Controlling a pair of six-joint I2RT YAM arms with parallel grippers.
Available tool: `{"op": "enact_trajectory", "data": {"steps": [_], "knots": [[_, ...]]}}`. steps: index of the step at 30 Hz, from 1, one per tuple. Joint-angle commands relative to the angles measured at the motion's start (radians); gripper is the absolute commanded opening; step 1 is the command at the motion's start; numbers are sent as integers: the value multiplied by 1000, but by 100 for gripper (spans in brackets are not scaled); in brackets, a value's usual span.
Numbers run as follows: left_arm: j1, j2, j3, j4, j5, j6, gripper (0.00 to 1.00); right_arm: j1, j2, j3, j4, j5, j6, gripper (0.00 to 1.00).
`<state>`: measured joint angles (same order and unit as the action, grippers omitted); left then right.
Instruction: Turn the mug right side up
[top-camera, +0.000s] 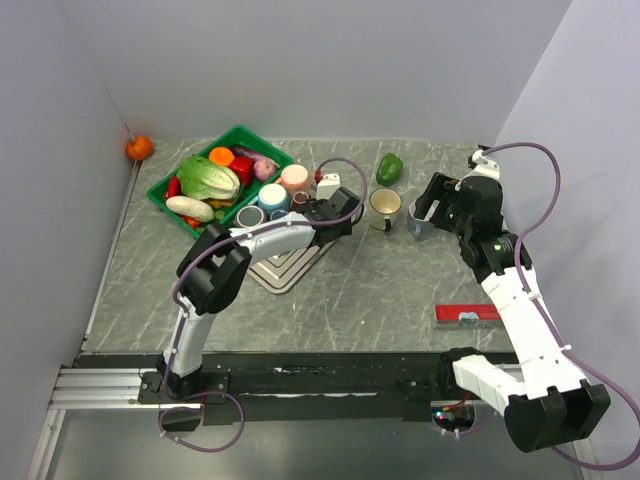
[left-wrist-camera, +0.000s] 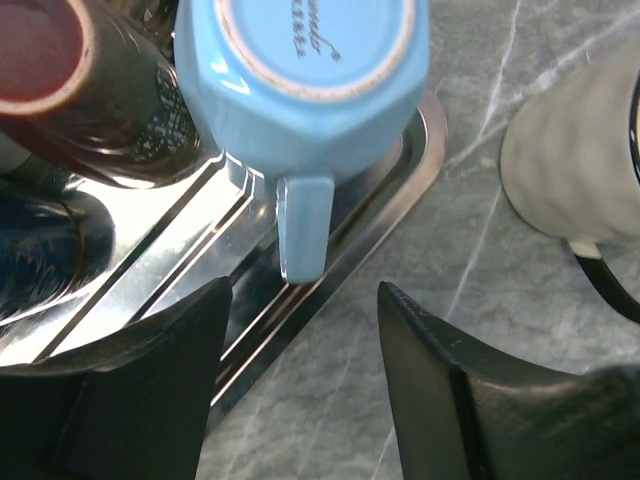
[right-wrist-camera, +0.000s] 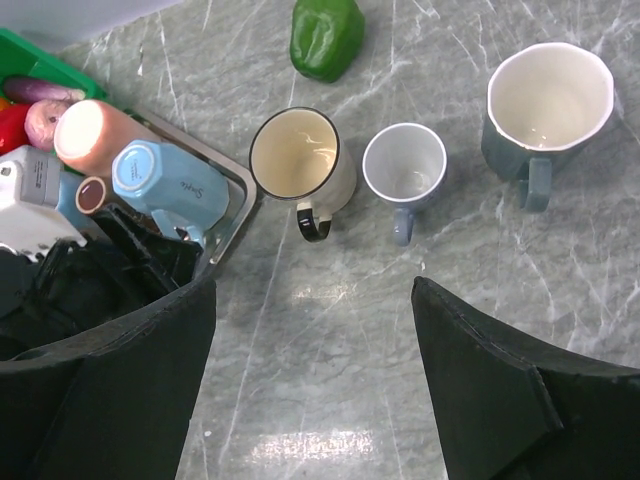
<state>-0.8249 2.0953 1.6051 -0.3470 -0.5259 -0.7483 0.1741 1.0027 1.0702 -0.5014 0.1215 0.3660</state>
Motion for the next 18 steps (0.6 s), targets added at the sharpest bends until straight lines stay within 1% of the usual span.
{"op": "enact_trajectory", "data": {"steps": [1,11,12,17,18], "knots": [[27,31,59,59,-13,-2,62,4,-24,-16,37,6,10,85],[52,84,118,63,15,21,50,2,-29,-24,38,0,11,84],[53,86,121,63,15,24,46,2,-30,-26,38,1,11,84],[53,80,108,69,7,24,35,1,-32,-33,44,1,11,84],[52,75,105,72,10,27,31,4,-30,-32,44,0,13,83]]}}
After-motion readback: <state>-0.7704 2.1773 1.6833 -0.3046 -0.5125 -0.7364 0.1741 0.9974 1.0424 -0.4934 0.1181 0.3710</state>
